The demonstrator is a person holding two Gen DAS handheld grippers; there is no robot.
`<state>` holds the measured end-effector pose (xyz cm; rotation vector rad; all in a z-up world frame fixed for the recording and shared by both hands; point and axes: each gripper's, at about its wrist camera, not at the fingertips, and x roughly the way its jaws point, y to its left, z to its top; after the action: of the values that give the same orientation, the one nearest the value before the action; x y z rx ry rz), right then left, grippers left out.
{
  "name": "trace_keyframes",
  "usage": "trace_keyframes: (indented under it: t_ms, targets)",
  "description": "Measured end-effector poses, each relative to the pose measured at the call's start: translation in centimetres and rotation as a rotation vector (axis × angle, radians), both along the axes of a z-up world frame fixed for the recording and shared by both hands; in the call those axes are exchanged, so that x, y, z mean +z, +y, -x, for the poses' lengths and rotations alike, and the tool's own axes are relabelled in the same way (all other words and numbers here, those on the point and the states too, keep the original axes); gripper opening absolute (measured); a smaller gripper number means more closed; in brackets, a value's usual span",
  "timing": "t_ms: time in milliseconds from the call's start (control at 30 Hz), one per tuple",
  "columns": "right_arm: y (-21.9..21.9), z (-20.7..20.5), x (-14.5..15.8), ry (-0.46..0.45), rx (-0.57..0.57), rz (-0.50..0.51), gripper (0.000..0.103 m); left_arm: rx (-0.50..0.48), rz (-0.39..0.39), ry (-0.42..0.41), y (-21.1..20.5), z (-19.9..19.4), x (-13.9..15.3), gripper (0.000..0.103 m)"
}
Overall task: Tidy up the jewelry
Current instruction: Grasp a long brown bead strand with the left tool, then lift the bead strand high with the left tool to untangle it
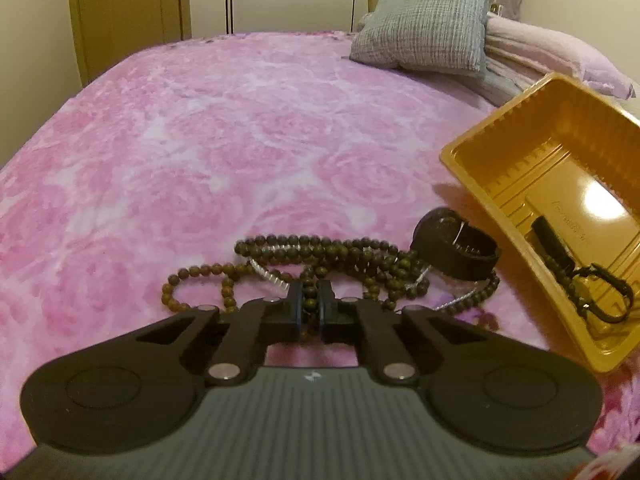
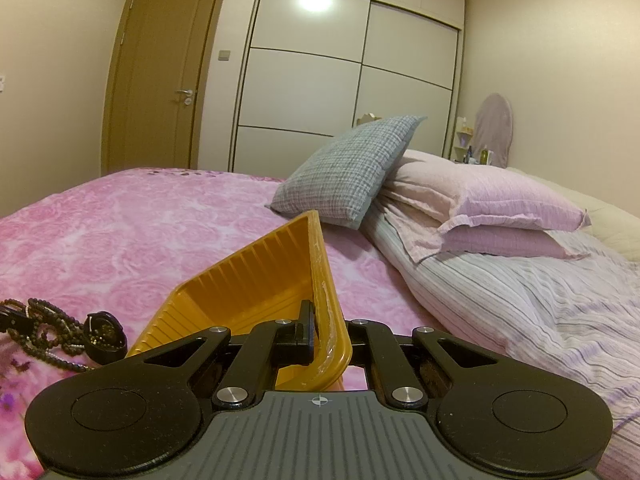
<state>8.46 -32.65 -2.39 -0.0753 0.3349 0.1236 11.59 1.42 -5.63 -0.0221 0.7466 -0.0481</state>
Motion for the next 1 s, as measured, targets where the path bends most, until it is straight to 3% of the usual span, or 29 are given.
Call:
trace_keyframes:
  t_ms: [367, 733, 1000]
  targets:
    - [0.0, -0.1, 0.0, -0.002, 0.001, 0.000, 0.006, -0.010, 0.032, -0.182, 2.1, 0.7, 8.5, 0.006]
    - [0.1, 0.2, 0.2, -0.009, 0.007, 0.002, 0.007, -0.038, -0.008, -0.385, 1.9, 0.6, 17.8, 0.006]
    - [0.2, 0.2, 0.4, -0.012, 0.009, 0.001, 0.007, -0.066, -0.036, -0.497, 1.2, 0.9, 22.9, 0.006]
